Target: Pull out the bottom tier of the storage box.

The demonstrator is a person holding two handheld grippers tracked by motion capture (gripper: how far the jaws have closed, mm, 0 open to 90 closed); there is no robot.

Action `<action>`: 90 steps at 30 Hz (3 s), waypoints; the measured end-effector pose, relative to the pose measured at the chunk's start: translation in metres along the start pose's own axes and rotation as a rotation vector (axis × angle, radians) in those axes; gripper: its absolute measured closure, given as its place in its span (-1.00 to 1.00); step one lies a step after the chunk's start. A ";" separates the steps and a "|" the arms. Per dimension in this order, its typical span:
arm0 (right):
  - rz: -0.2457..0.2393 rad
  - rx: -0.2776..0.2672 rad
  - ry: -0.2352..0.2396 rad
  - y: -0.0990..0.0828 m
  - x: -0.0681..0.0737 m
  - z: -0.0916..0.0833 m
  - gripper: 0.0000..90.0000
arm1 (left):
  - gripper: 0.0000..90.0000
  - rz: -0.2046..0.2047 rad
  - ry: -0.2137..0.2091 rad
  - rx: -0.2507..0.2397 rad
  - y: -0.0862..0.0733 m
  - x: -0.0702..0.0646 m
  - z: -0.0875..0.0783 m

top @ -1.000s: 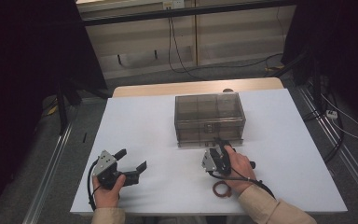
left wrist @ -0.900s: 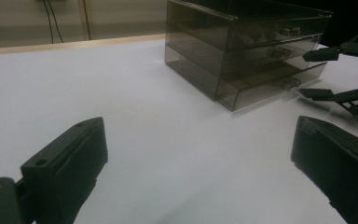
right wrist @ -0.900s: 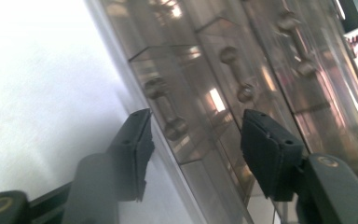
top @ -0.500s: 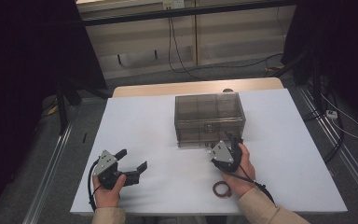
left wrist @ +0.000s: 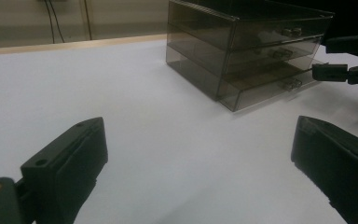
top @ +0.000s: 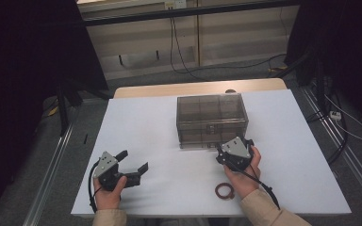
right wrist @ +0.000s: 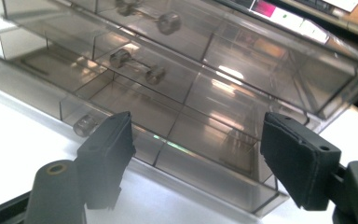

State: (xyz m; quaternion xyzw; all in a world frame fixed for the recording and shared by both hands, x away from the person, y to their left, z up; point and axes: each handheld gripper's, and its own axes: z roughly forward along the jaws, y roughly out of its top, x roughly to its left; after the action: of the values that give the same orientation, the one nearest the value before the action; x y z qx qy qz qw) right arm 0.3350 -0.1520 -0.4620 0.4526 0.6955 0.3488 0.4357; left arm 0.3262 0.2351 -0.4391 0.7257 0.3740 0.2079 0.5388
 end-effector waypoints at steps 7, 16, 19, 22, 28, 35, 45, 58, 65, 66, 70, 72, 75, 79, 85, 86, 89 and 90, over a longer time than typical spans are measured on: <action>0.130 0.005 0.001 -0.002 -0.006 -0.001 -0.46 | -0.92 -0.003 -0.001 -0.001 0.000 0.000 0.000; 0.275 0.028 0.035 -0.001 -0.011 -0.003 -0.51 | -0.92 -0.001 -0.001 0.000 0.000 0.000 0.000; 0.279 0.025 0.034 0.000 -0.010 -0.004 -0.52 | -0.92 0.000 0.000 0.000 0.000 0.000 0.000; 0.303 0.033 0.044 0.001 -0.010 -0.004 -0.53 | -0.92 0.000 0.000 0.001 0.000 0.000 0.000; 0.302 0.038 0.061 0.004 -0.013 -0.004 -0.54 | -0.92 0.000 -0.003 0.002 0.000 -0.001 0.001; 0.276 0.080 0.107 0.011 -0.016 -0.001 -0.57 | -0.92 0.002 -0.001 0.005 0.000 0.000 0.001; 0.226 0.126 0.163 0.024 -0.017 0.005 -0.58 | -0.92 0.002 -0.001 0.006 0.000 0.000 0.001; 0.161 0.145 0.263 0.034 -0.012 0.015 -0.54 | -0.92 0.006 -0.005 0.009 0.000 0.000 0.002; 0.114 0.148 0.327 0.035 -0.011 0.018 -0.32 | -0.92 0.006 -0.004 0.011 -0.001 0.000 0.002; 0.112 0.150 0.332 0.035 -0.011 0.018 -0.26 | -0.92 0.007 -0.005 0.013 -0.001 0.000 0.002; 0.084 0.154 0.371 0.035 -0.011 0.021 0.02 | -0.92 0.004 -0.004 0.012 -0.001 0.000 0.002; 0.076 0.164 0.389 0.035 -0.011 0.022 0.12 | -0.92 0.006 -0.003 0.012 -0.001 0.000 0.002; 0.050 0.179 0.417 0.035 -0.011 0.026 0.22 | -0.92 0.006 0.001 0.013 -0.001 0.001 0.001; 0.027 0.213 0.467 0.033 -0.012 0.031 0.22 | -0.92 0.001 -0.001 0.013 -0.001 0.001 0.001; 0.004 0.232 0.487 0.032 -0.013 0.036 0.26 | -0.92 0.000 -0.002 0.011 -0.001 0.001 0.001; -0.002 0.236 0.492 0.032 -0.013 0.036 0.30 | -0.92 0.004 -0.001 0.010 -0.001 0.001 0.001; -0.029 0.257 0.516 0.032 -0.011 0.033 0.37 | -0.92 0.003 0.000 0.013 -0.001 0.001 0.001; -0.043 0.262 0.517 0.032 -0.010 0.031 0.41 | -0.92 0.004 -0.001 0.014 -0.001 0.001 0.001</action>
State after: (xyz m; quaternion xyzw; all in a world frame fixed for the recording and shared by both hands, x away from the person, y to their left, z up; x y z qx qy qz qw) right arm 0.3761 -0.1473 -0.4427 0.3862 0.8320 0.3506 0.1890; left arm 0.3273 0.2354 -0.4408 0.7303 0.3738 0.2059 0.5335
